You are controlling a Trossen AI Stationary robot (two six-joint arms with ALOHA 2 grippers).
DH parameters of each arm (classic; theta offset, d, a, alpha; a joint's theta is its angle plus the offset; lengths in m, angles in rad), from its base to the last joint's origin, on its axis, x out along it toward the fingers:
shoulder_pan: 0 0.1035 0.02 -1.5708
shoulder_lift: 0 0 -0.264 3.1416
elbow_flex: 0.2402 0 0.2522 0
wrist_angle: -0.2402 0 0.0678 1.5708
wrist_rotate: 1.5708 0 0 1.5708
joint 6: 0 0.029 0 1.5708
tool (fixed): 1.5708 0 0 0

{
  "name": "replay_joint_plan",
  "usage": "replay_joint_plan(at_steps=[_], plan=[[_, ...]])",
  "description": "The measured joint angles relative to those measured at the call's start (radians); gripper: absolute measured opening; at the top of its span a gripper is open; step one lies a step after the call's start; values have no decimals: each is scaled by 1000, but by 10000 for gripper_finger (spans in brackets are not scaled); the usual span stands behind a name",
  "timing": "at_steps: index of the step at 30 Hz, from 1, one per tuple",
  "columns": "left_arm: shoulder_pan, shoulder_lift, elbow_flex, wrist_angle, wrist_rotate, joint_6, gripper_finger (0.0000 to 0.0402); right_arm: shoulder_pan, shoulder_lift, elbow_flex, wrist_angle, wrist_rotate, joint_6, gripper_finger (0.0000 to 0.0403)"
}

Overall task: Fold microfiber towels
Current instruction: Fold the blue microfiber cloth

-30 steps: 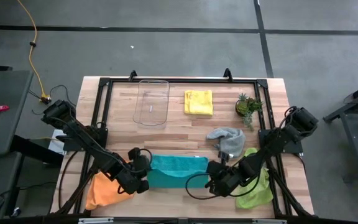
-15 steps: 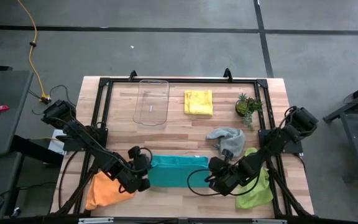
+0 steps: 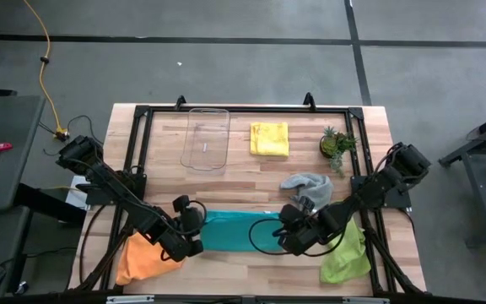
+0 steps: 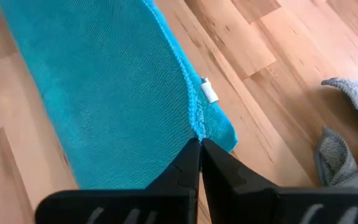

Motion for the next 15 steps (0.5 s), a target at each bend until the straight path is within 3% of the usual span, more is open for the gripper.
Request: replay_joint_plan(at_steps=[15], plan=[[51,0,0,0,10,52,28,-1,0,0,0,-3,51,0]])
